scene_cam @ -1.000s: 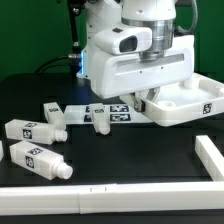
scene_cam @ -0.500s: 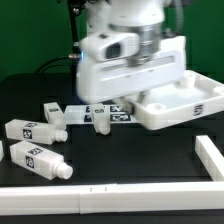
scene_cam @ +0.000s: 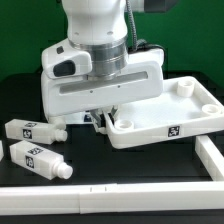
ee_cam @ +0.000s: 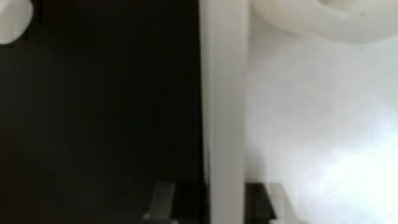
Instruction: Assemble desk
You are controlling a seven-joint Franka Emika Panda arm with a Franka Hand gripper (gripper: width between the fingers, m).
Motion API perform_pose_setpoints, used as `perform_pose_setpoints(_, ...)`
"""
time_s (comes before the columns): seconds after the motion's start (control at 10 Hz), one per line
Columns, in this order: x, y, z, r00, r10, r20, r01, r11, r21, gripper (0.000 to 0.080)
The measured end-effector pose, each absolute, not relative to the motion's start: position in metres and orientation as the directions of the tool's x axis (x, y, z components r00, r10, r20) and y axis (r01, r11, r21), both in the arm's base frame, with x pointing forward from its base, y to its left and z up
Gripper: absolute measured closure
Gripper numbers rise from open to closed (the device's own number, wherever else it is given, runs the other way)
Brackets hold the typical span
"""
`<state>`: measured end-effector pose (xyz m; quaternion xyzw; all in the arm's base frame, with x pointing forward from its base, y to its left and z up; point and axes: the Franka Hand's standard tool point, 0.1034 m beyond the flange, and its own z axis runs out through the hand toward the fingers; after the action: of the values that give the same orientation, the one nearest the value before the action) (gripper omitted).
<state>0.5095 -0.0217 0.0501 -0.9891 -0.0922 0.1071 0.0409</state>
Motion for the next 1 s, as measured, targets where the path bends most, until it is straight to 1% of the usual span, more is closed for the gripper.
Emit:
perform_pose_setpoints(0.2,0.511,-0.026,0.048,0.958,0.186,-0.22,0.166,-0.981,-0.104,0.0745)
perform_pose_setpoints(0.4,0.537,-0.06,0.04,0.959,0.132,-0.253,0.111,-0.989,-0.094,0.0745)
perform_pose_setpoints(0.5,0.545,-0.072,0.035,0.954,0.101,-0.283,0.078,-0.993,-0.092,0.0745)
perform_pose_setpoints(0.6,0.552,-0.079,0.033,0.948,0.071,-0.311,0.045,-0.995,-0.089,0.0745)
perform_pose_setpoints(0.7,0.558,-0.074,0.035,0.95,0.069,-0.306,0.045,-0.995,-0.085,0.0745)
perform_pose_setpoints(1.0,0.556,-0.073,0.032,0.949,0.071,-0.309,0.047,-0.995,-0.084,0.0745)
